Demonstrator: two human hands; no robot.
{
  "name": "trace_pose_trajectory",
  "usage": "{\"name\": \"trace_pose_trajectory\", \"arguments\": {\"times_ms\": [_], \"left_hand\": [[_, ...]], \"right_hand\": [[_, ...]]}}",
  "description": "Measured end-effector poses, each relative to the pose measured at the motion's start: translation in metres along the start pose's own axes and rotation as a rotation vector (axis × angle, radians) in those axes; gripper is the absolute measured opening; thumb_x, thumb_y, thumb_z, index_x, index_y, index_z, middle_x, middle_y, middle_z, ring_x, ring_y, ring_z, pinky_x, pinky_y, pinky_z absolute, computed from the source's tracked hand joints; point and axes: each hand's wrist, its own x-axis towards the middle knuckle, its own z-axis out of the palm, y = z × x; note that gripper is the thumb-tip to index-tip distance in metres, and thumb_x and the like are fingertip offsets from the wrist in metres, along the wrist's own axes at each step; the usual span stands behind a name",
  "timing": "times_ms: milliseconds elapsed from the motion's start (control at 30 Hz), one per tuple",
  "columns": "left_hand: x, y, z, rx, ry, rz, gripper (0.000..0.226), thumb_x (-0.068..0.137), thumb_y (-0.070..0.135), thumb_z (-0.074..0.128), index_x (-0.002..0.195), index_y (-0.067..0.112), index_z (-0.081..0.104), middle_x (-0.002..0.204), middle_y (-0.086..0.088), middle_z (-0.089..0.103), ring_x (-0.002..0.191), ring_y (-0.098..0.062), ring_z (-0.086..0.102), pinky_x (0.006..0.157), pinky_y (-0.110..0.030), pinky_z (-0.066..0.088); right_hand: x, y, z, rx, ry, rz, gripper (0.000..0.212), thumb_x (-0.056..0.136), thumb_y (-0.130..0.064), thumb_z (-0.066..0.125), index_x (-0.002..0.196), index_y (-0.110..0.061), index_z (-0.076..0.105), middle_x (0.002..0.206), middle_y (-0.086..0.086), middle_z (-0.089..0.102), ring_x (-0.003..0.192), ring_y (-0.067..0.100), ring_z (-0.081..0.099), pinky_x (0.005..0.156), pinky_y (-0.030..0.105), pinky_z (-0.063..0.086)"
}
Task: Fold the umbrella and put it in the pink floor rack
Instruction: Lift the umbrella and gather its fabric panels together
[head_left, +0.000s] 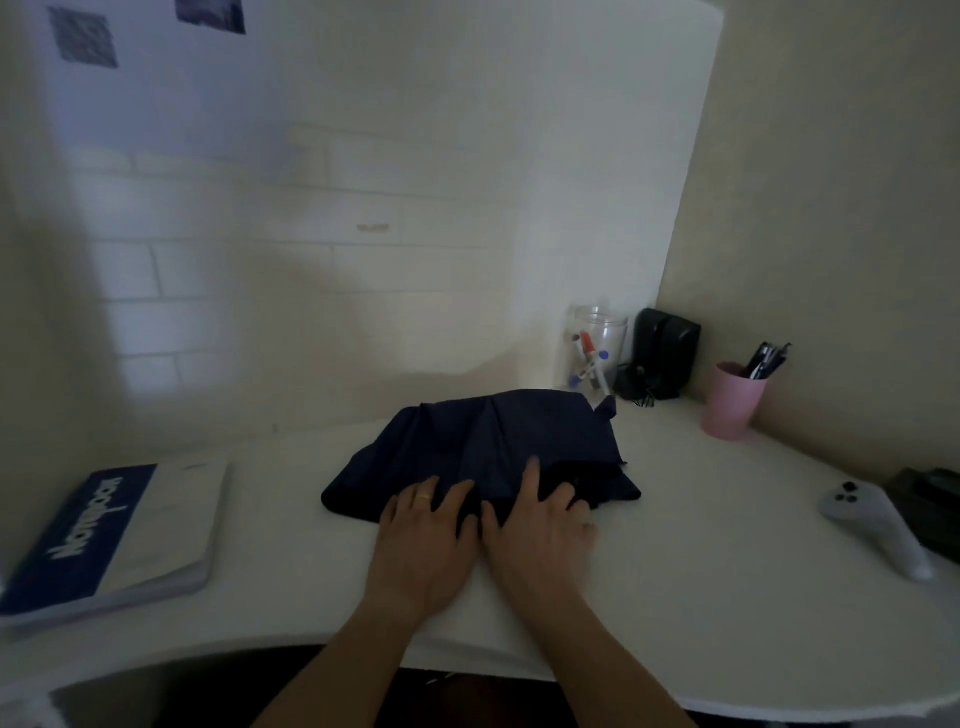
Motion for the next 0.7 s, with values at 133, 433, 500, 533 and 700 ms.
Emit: {"name": "trace_pose_trajectory", "arguments": {"times_ms": [133,433,500,533,700], "left_hand": [[0.001,-0.004,0.002,-0.010,0.052,0.038,0.072,0.089,0.052,0.014,0.152,0.030,0.040,0.153,-0.010,0.048,0.139,-0.027,0.044,0.120,-0.045,0.031],[-0.018,0.021,-0.037,-0.074,0.510,0.138,0.066,0.094,0.033,0.050,0.155,0.015,0.037,0.159,-0.016,0.038,0.143,-0.032,0.039,0.119,-0.050,0.034],[-0.022,0.019,-0.040,-0.128,0.589,0.053,0.066,0.089,0.037,0.050,0.149,0.012,0.045,0.152,-0.017,0.043,0.133,-0.038,0.048,0.110,-0.053,0.043],[-0.023,0.016,-0.040,-0.130,0.584,-0.009,0.065,0.088,0.042,0.046,0.146,0.013,0.048,0.147,-0.017,0.047,0.128,-0.039,0.052,0.106,-0.054,0.048],[-0.017,-0.009,-0.035,0.005,0.454,-0.028,0.066,0.099,0.061,0.022,0.132,0.020,0.061,0.126,-0.018,0.064,0.111,-0.042,0.064,0.095,-0.049,0.053]], "right_hand": [[0.010,0.011,0.009,-0.044,-0.065,0.019,0.070,0.062,-0.040,0.088,0.119,-0.005,0.066,0.076,0.019,0.065,0.053,0.028,0.061,0.047,0.027,0.041],[0.026,0.046,-0.031,0.454,0.033,0.104,0.052,0.093,-0.032,0.063,0.137,-0.018,0.037,0.120,0.010,0.066,0.102,0.028,0.066,0.076,0.036,0.053],[0.034,0.050,-0.043,0.673,0.190,0.054,0.062,0.091,-0.024,0.067,0.143,-0.017,0.035,0.132,0.009,0.061,0.111,0.029,0.063,0.084,0.035,0.052],[0.039,0.050,-0.054,0.741,0.256,0.011,0.066,0.091,-0.022,0.068,0.147,-0.018,0.033,0.138,0.007,0.056,0.116,0.027,0.060,0.089,0.032,0.050],[0.063,0.042,-0.113,1.097,0.349,-0.053,0.053,0.094,-0.021,0.067,0.140,-0.035,0.045,0.118,-0.006,0.066,0.093,0.009,0.064,0.078,0.031,0.055]]}}
